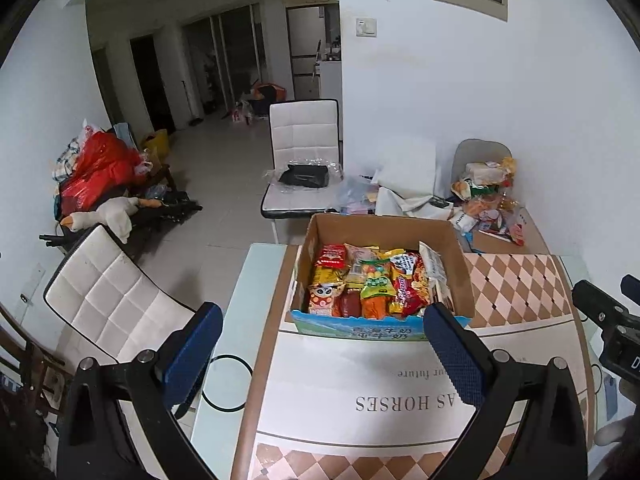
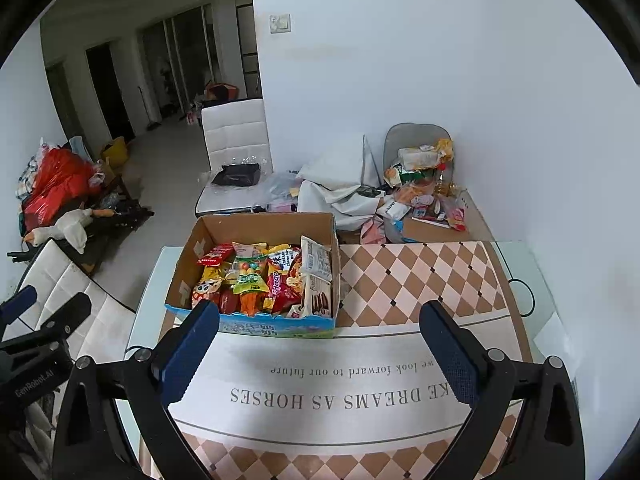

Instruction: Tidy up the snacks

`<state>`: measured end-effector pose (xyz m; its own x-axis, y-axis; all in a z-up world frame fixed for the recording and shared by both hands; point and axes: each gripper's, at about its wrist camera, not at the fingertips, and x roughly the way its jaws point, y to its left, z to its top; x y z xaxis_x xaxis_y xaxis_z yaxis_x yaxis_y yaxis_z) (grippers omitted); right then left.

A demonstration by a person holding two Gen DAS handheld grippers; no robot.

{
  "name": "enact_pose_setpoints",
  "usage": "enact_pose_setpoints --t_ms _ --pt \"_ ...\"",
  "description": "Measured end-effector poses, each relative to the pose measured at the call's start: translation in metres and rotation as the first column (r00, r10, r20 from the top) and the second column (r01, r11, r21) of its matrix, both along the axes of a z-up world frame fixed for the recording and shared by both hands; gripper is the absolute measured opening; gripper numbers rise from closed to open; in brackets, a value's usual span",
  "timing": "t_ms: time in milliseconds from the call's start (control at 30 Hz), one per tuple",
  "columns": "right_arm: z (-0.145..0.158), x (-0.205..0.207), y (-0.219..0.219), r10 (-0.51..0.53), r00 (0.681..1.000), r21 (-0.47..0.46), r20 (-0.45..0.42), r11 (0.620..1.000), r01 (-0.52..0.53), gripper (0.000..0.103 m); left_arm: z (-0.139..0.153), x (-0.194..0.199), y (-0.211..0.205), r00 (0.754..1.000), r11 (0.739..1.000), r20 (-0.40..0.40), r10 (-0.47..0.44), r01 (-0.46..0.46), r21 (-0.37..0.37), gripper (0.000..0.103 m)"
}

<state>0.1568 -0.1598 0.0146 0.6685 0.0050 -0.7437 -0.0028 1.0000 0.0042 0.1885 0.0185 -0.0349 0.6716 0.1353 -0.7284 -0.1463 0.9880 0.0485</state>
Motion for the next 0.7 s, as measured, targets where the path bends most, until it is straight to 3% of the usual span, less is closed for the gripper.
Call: enact_pose_setpoints --t_ms 700 --pt "-0.001 0.0012 0.0043 0.01 1.0 0.009 -0.009 1.0 -0.01 0.102 0.0028 0.005 0.0003 1.0 1.0 0.001 -0.013 0.013 -0.009 0.103"
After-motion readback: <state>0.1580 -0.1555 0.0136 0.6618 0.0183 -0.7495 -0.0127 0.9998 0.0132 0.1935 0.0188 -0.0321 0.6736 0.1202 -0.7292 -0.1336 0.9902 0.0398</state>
